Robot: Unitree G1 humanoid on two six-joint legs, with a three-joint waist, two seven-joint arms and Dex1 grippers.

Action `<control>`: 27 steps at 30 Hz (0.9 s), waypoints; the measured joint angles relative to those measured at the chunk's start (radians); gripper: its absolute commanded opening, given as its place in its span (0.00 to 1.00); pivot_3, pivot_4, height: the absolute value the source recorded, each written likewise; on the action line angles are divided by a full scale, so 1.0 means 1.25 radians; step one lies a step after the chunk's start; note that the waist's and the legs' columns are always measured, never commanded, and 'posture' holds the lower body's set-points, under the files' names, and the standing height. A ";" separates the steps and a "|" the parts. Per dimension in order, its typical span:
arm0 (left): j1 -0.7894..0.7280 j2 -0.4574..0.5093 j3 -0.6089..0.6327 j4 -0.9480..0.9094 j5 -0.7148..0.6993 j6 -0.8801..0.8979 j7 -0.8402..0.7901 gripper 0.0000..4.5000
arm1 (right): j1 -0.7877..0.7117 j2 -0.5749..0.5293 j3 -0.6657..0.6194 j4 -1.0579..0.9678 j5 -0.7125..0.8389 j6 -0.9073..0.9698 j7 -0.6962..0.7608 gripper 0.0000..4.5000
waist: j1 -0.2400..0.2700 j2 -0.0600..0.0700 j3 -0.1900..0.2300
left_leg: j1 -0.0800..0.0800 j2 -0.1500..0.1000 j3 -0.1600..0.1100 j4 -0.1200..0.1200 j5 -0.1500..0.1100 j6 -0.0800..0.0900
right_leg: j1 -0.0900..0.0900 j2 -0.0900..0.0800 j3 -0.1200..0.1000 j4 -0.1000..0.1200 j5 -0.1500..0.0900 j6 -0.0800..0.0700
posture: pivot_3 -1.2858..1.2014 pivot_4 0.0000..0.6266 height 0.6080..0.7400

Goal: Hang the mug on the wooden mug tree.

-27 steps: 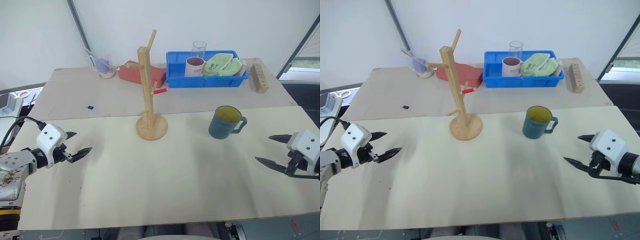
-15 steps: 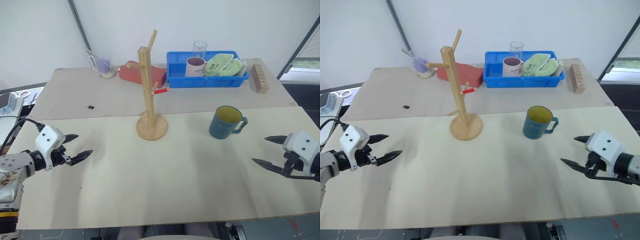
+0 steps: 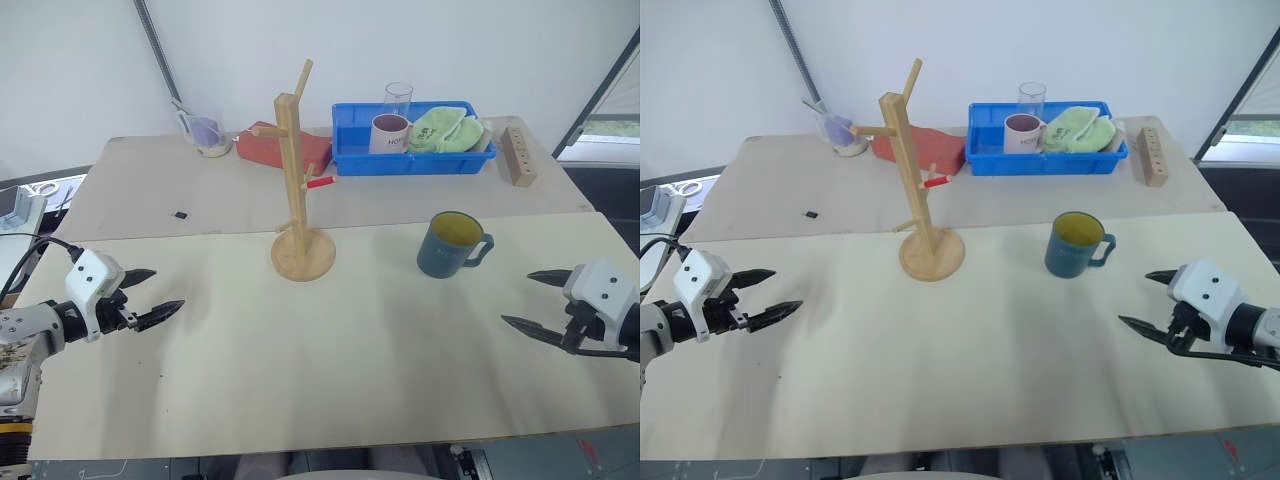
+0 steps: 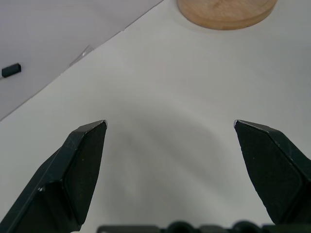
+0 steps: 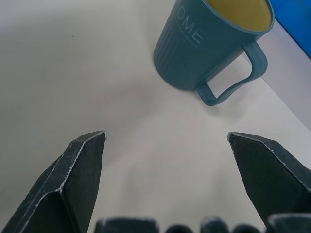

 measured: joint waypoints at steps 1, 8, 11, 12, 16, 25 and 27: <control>0.000 0.000 -0.001 -0.009 -0.003 0.005 -0.004 1.00 | -0.003 0.005 0.000 0.000 0.000 0.001 -0.006 0.99 | 0.000 0.000 0.000 | 0.000 0.000 0.000 0.000 0.000 0.000 | 0.000 0.000 0.000 0.000 0.000 0.000 | 0.52 0.24 0.95; -0.031 -0.012 -0.094 -0.233 -0.067 0.073 -0.034 1.00 | 0.027 0.117 -0.005 -0.084 0.015 0.077 -0.103 0.99 | 0.010 0.000 -0.001 | -0.001 0.000 0.001 0.000 0.000 0.000 | 0.001 0.000 0.001 0.000 0.000 0.000 | 0.52 0.24 0.95; -0.079 -0.039 -0.153 -0.320 -0.116 0.122 -0.038 1.00 | 0.047 0.203 -0.002 -0.158 0.023 0.120 -0.181 0.99 | 0.013 0.000 -0.001 | -0.001 0.000 0.001 0.001 0.000 0.000 | 0.001 0.001 0.001 0.001 0.000 0.001 | 0.52 0.24 0.95; -0.098 -0.043 -0.168 -0.339 -0.128 0.134 -0.042 1.00 | 0.044 0.236 0.000 -0.172 0.020 0.131 -0.219 0.99 | 0.013 0.000 -0.001 | -0.001 0.000 0.001 0.001 0.000 0.000 | 0.001 0.001 0.001 0.002 0.000 0.001 | 0.52 0.24 0.95; -0.187 -0.078 -0.242 -0.386 -0.151 0.146 -0.057 1.00 | 0.002 0.362 0.034 -0.182 -0.026 0.184 -0.391 0.99 | 0.009 0.000 -0.002 | -0.001 0.000 0.001 0.002 0.000 0.000 | 0.000 0.001 0.001 0.001 0.000 0.001 | 0.52 0.24 0.95; -0.261 -0.127 -0.335 -0.378 -0.144 0.135 -0.081 1.00 | -0.098 0.441 0.060 -0.062 -0.096 0.194 -0.576 0.99 | -0.002 0.001 -0.002 | -0.001 0.000 0.000 0.003 0.005 0.008 | 0.002 0.002 0.002 0.003 0.001 0.002 | 0.52 0.24 0.95; -0.267 -0.128 -0.340 -0.372 -0.143 0.135 -0.082 1.00 | -0.106 0.447 0.062 -0.036 -0.095 0.194 -0.586 0.99 | -0.002 0.001 -0.002 | -0.001 0.000 0.000 0.003 0.005 0.008 | 0.001 0.003 0.002 0.004 0.001 0.002 | 0.52 0.24 0.95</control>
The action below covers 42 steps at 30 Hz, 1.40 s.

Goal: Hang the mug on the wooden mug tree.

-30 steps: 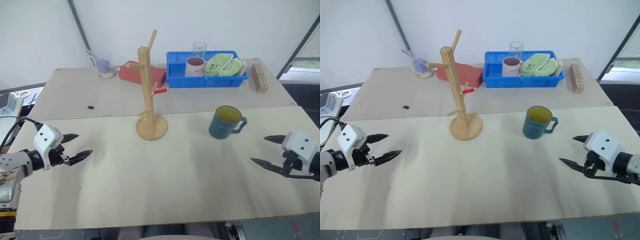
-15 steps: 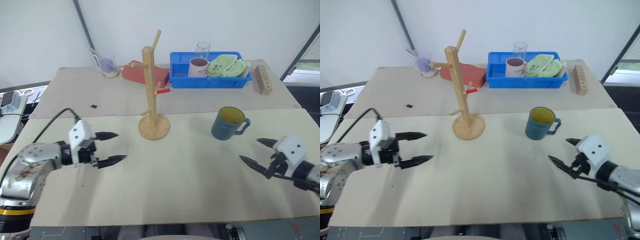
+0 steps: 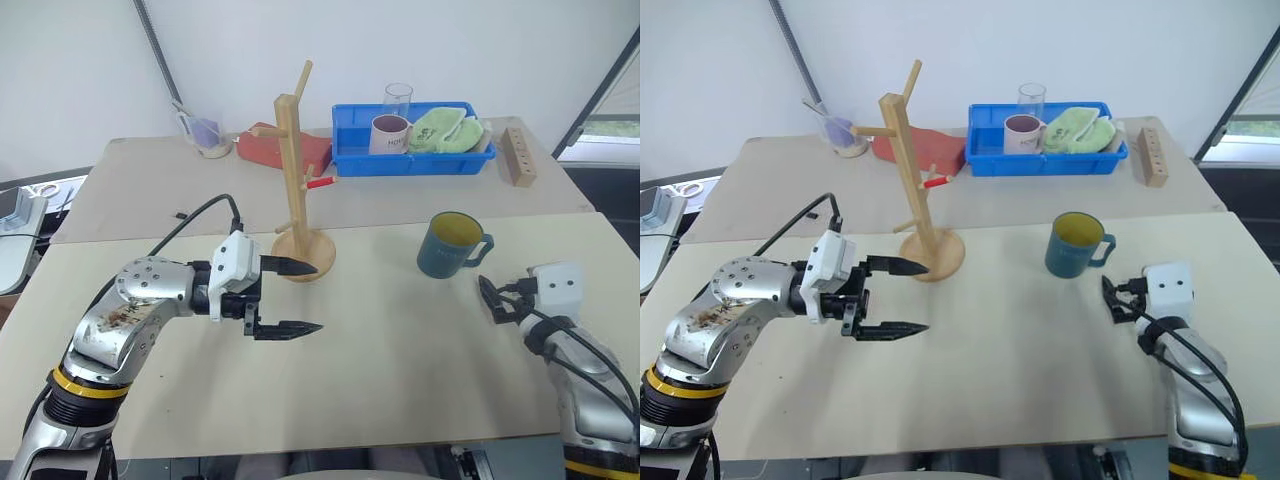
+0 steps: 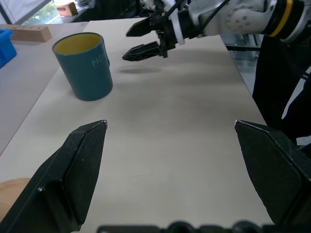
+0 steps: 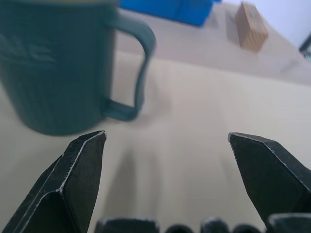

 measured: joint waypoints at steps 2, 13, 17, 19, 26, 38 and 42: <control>-0.005 -0.001 -0.004 0.003 0.001 -0.001 0.000 1.00 | -0.010 0.000 0.004 0.019 0.002 -0.002 0.001 0.99 | -0.001 0.000 0.000 | 0.000 0.000 0.000 0.000 0.000 0.000 | 0.000 0.000 0.000 0.000 0.000 0.000 | 0.52 0.24 0.95; -0.028 -0.046 -0.009 0.012 -0.016 -0.003 -0.002 1.00 | -0.104 0.020 0.006 0.068 0.022 -0.003 -0.011 0.99 | -0.001 0.000 0.000 | 0.000 0.000 -0.001 0.000 0.000 0.000 | 0.000 0.001 0.000 0.003 0.000 0.000 | 0.52 0.24 0.95; -0.028 -0.046 -0.010 0.012 -0.014 -0.003 -0.002 1.00 | -0.124 0.020 0.006 0.086 0.031 -0.003 -0.012 0.99 | -0.001 0.000 0.000 | 0.000 0.000 -0.002 0.000 0.000 0.000 | 0.000 0.002 0.000 0.004 0.000 0.000 | 0.52 0.24 0.95; -0.028 -0.046 -0.010 0.012 -0.014 -0.003 -0.002 1.00 | -0.130 0.020 0.006 0.096 0.031 -0.003 -0.013 0.99 | -0.001 0.000 0.000 | 0.000 0.000 -0.002 0.000 0.000 0.000 | 0.000 0.002 0.000 0.004 0.000 0.000 | 0.52 0.24 0.95; -0.042 -0.047 -0.011 0.013 -0.007 -0.003 -0.001 1.00 | -0.191 0.030 0.013 0.188 0.036 -0.004 -0.011 0.99 | -0.002 0.000 0.000 | 0.000 0.000 -0.003 0.000 0.000 0.001 | 0.000 0.002 0.000 0.005 0.000 0.000 | 0.52 0.24 0.95; -0.035 -0.035 -0.007 0.013 0.009 -0.003 0.004 1.00 | -0.234 0.047 0.028 0.273 0.065 -0.006 0.014 0.06 | -0.003 0.001 0.000 | -0.001 0.000 -0.006 0.000 0.001 0.001 | 0.001 0.004 0.001 0.006 0.000 0.000 | 0.52 0.24 0.95; -0.005 -0.031 0.034 0.012 0.005 0.001 0.029 1.00 | -0.235 0.040 0.042 0.262 0.065 -0.007 0.037 0.06 | -0.004 0.001 -0.001 | -0.001 0.000 -0.007 0.000 0.001 0.001 | 0.001 0.006 0.002 0.006 0.000 0.000 | 0.52 0.24 0.95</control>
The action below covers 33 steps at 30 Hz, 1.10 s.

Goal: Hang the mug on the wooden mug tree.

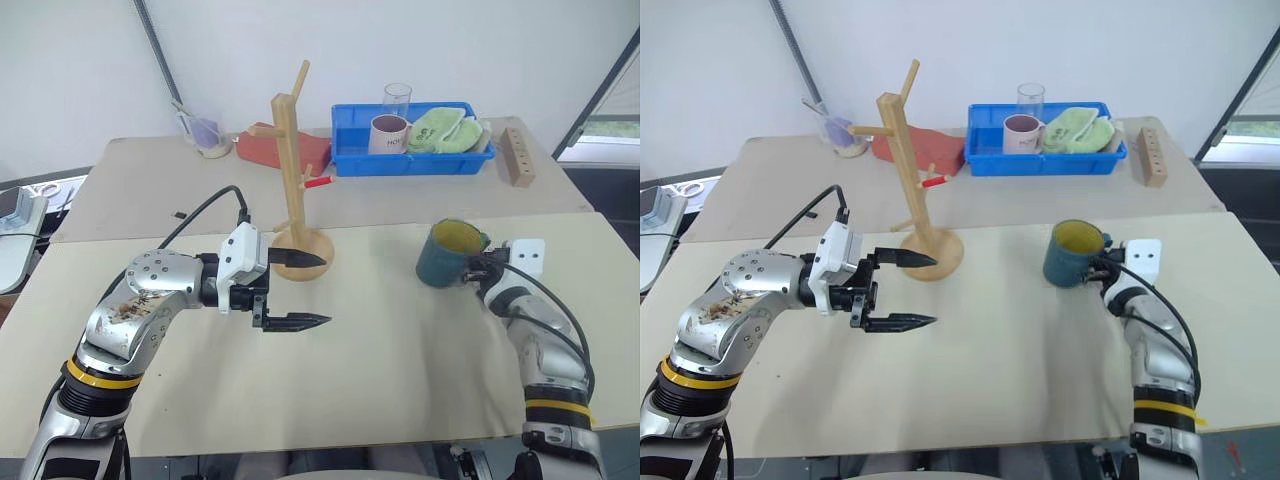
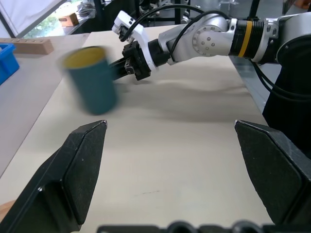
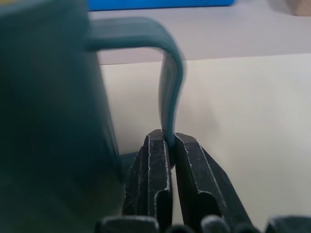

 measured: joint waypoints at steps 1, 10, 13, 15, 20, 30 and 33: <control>0.016 0.006 0.023 -0.001 -0.010 0.002 0.009 1.00 | 0.005 -0.010 0.008 -0.015 -0.001 0.000 0.009 0.06 | 0.000 0.000 0.000 | -0.001 0.000 0.000 0.000 0.000 0.000 | 0.000 0.000 0.000 0.000 0.000 0.000 | 0.52 0.24 0.95; 0.139 0.070 0.189 0.002 -0.050 0.021 0.043 1.00 | -0.112 -0.276 0.225 -0.244 -0.118 -0.029 0.231 0.06 | -0.002 0.001 0.001 | 0.002 0.001 -0.001 -0.001 -0.002 -0.002 | -0.004 0.002 0.002 0.000 -0.002 -0.003 | 0.52 0.24 0.95; 0.145 0.072 0.224 0.012 -0.070 0.025 0.043 1.00 | -0.263 -0.306 0.335 -0.228 -0.176 -0.096 0.330 0.06 | -0.002 0.000 0.002 | 0.002 0.001 -0.001 -0.001 -0.004 -0.007 | -0.005 0.002 0.002 -0.001 -0.002 -0.004 | 0.52 0.24 0.95; 0.138 0.067 0.240 0.017 -0.101 0.034 0.045 1.00 | -0.384 -0.302 0.400 -0.190 -0.214 -0.159 0.388 0.06 | -0.004 0.000 0.004 | 0.001 0.001 -0.001 -0.002 -0.004 -0.006 | -0.006 0.002 0.002 -0.001 -0.002 -0.004 | 0.52 0.24 0.95; 0.138 0.068 0.250 0.018 -0.114 0.032 0.051 1.00 | -0.541 -0.254 0.470 -0.064 -0.264 -0.275 0.462 0.06 | 0.003 0.000 0.003 | 0.002 0.002 -0.001 -0.002 0.000 0.000 | -0.003 0.003 0.002 0.000 -0.002 -0.004 | 0.52 0.24 0.95; 0.129 0.064 0.232 0.014 -0.113 0.031 0.073 1.00 | -0.681 -0.156 0.526 0.207 -0.338 -0.447 0.490 0.06 | 0.001 0.000 0.002 | 0.003 0.002 -0.001 -0.004 0.000 0.000 | -0.003 0.004 0.002 0.001 -0.002 -0.004 | 0.52 0.24 0.95; 0.127 0.063 0.227 0.013 -0.113 0.030 0.074 1.00 | -0.699 -0.136 0.526 0.246 -0.347 -0.471 0.493 0.06 | 0.000 0.000 0.002 | 0.003 0.002 -0.001 -0.004 0.000 0.000 | -0.003 0.003 0.002 0.002 -0.002 -0.004 | 0.52 0.24 0.95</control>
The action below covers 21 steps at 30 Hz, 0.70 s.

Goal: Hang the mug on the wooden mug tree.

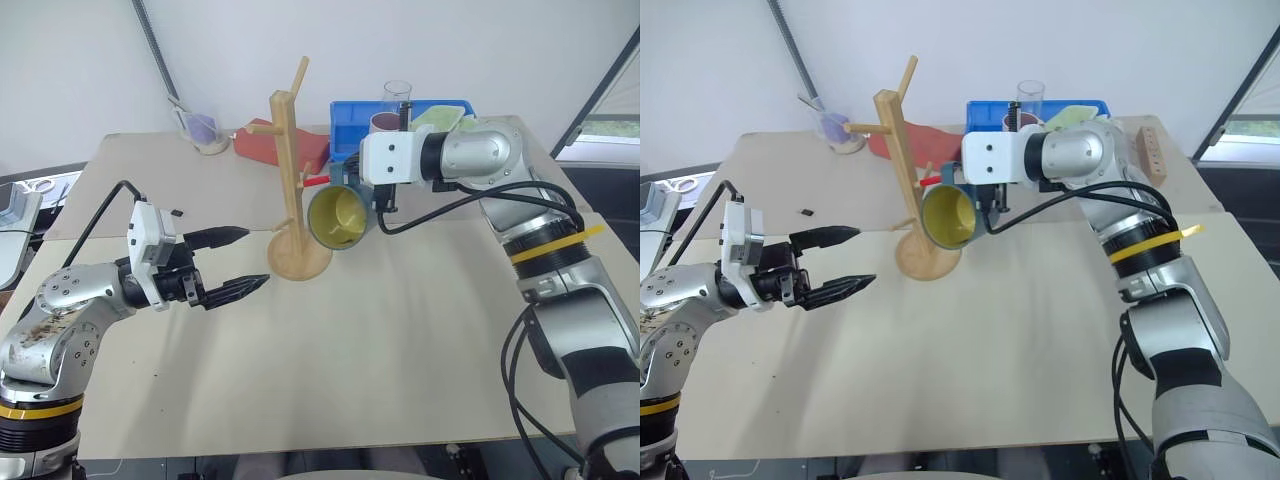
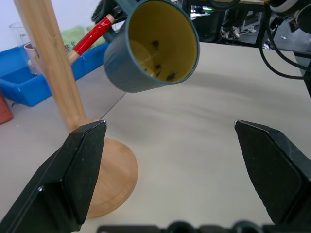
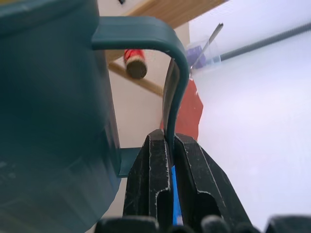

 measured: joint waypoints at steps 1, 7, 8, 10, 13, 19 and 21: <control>0.000 0.000 0.000 0.000 0.000 0.000 0.000 1.00 | -0.002 0.005 0.000 0.009 -0.001 -0.004 0.001 0.06 | 0.000 0.000 0.000 | 0.000 0.000 0.000 0.000 0.000 0.000 | 0.000 0.000 0.000 0.000 0.000 0.000 | 0.52 0.24 0.95; -0.003 -0.020 0.000 0.000 -0.010 0.000 0.010 1.00 | -0.028 0.036 0.003 0.047 -0.007 -0.010 0.023 0.06 | 0.000 0.000 0.000 | 0.000 0.000 0.000 0.000 0.000 0.000 | 0.000 0.000 0.000 0.001 0.000 0.000 | 0.52 0.24 0.95; -0.005 -0.023 0.001 0.000 -0.020 0.002 0.014 1.00 | -0.031 0.038 0.003 0.048 -0.007 -0.010 0.026 0.06 | 0.000 0.000 0.000 | 0.000 0.000 0.000 0.000 0.000 0.000 | 0.000 0.000 0.000 0.001 0.000 0.000 | 0.52 0.24 0.95; -0.012 -0.027 0.005 -0.001 -0.035 0.003 0.020 1.00 | -0.032 0.043 0.002 0.050 -0.007 -0.010 0.026 0.24 | 0.000 0.000 0.000 | 0.000 0.000 0.000 0.000 0.000 0.000 | 0.000 0.000 0.000 0.001 0.000 0.000 | 0.52 0.24 0.95; -0.029 -0.029 0.008 -0.001 -0.055 0.005 0.031 1.00 | -0.032 0.048 0.001 0.054 -0.007 -0.010 0.025 0.46 | 0.001 0.000 0.000 | 0.000 0.000 0.000 0.000 0.000 0.000 | 0.000 0.000 0.000 0.001 0.000 0.000 | 0.52 0.24 0.95; -0.057 -0.030 0.007 -0.002 -0.067 0.026 0.062 1.00 | -0.028 0.014 -0.010 0.034 -0.004 -0.009 0.032 0.77 | 0.002 0.000 0.000 | -0.001 0.000 0.000 0.000 0.000 0.000 | 0.000 0.000 0.000 0.001 0.000 0.000 | 0.52 0.24 0.95; -0.071 -0.028 0.004 -0.004 -0.063 0.033 0.078 1.00 | -0.010 -0.016 -0.034 -0.012 0.017 0.006 0.056 0.77 | 0.003 0.000 0.000 | -0.001 0.000 0.000 0.000 0.000 0.000 | 0.000 0.000 0.000 0.001 0.000 0.000 | 0.52 0.24 0.95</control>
